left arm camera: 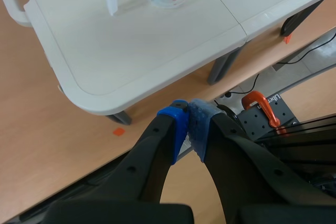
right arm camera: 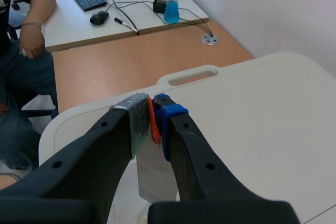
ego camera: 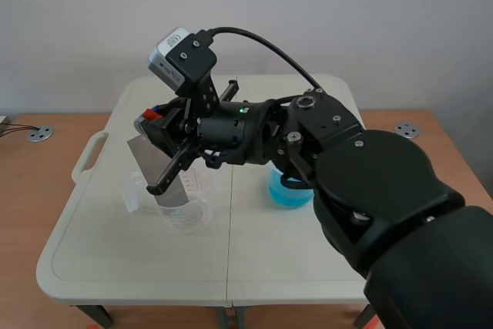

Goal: Hold the metal plate by the orange handle, dip it into the blue solution, take it out and point at it, then put the plate back in the beaker on the left.
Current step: 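Move the plate over the blue solution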

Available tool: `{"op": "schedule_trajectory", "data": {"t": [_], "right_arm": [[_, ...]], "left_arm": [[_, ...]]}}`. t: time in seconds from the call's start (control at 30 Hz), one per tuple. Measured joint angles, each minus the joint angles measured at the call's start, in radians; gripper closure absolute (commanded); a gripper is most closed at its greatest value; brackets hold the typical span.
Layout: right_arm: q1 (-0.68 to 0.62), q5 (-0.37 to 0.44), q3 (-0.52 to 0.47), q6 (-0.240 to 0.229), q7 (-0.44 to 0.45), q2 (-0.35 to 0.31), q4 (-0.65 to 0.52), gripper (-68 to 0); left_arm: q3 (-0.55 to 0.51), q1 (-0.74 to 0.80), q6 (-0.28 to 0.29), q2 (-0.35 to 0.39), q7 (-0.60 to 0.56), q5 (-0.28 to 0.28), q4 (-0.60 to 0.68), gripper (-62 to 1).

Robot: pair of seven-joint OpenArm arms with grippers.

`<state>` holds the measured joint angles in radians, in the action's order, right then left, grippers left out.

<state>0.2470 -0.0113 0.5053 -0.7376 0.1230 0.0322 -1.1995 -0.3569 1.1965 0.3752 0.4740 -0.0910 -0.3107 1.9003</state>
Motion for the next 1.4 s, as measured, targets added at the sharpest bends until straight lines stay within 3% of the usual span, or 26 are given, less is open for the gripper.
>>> {"op": "schedule_trajectory", "data": {"t": [0.2, 0.37, 0.77, 1.1, 1.4], "right_arm": [[-0.05, 0.0, -0.002, -0.001, -0.001, -0.048, -0.157, -1.3], [-0.088, -0.001, -0.066, -0.002, -0.019, -0.063, -0.261, -1.3], [-0.093, 0.0, -0.176, -0.003, -0.072, -0.121, -0.428, -1.3], [-0.098, 0.007, -0.312, -0.003, -0.073, -0.199, -0.503, -1.3], [-0.099, 0.099, -0.409, -0.003, -0.1, -0.274, -0.503, -1.3]], "left_arm": [[0.0, 0.0, 0.0, 0.0, 0.001, 0.0, 0.0, -1.5], [0.0, -0.023, 0.004, 0.0, 0.016, 0.0, 0.0, -1.5], [0.0, -0.039, 0.014, 0.0, 0.021, 0.0, 0.0, -1.5], [0.0, -0.039, 0.014, 0.0, 0.018, 0.0, 0.0, -1.5], [0.002, -0.098, 0.018, 0.001, 0.001, 0.0, 0.0, -1.5]]}}
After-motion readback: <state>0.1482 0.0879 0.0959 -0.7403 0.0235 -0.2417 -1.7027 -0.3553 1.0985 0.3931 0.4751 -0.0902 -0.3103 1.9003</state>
